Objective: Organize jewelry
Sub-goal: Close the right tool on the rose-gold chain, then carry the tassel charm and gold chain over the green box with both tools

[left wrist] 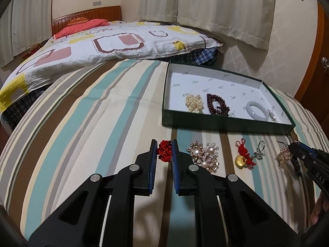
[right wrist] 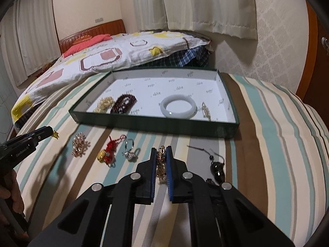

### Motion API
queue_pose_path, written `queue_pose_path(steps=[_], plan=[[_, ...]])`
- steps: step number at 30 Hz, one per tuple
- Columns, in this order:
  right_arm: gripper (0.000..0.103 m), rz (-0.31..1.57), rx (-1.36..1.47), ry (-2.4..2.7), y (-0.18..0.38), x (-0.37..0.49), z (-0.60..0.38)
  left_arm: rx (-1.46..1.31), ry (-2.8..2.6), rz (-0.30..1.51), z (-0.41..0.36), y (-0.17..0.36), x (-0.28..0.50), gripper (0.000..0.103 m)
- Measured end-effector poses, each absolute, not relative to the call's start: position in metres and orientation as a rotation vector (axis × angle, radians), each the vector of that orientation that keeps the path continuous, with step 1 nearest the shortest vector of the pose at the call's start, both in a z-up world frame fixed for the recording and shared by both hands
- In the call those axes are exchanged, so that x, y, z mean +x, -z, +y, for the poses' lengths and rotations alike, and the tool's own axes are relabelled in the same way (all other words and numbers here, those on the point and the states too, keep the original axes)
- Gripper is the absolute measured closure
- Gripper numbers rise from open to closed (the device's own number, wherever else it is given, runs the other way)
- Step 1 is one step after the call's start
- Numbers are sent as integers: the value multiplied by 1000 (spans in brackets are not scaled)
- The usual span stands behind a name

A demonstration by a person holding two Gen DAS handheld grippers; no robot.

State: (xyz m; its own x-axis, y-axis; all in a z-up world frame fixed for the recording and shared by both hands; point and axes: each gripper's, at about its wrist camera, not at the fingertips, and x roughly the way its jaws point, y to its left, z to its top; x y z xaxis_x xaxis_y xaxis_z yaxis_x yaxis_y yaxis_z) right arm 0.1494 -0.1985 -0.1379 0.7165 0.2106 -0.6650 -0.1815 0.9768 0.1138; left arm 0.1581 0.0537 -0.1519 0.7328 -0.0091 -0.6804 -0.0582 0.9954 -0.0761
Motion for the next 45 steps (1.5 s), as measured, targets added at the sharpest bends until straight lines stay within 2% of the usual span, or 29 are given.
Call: queue_pose_path(steps=[15,27,36,45], plan=[[94,599,48,-210,84,161,-210,-123,44,659,35,105,169,89],[94,505,58,-190,54,220,-226,-100,101,566,4,71,233,89],[94,507,34,-180,72,264,-230,-66,90,607,-11,92,298,89],[94,622,42,-176,115,310,-231,-41,69,734,-12,137,352,89]])
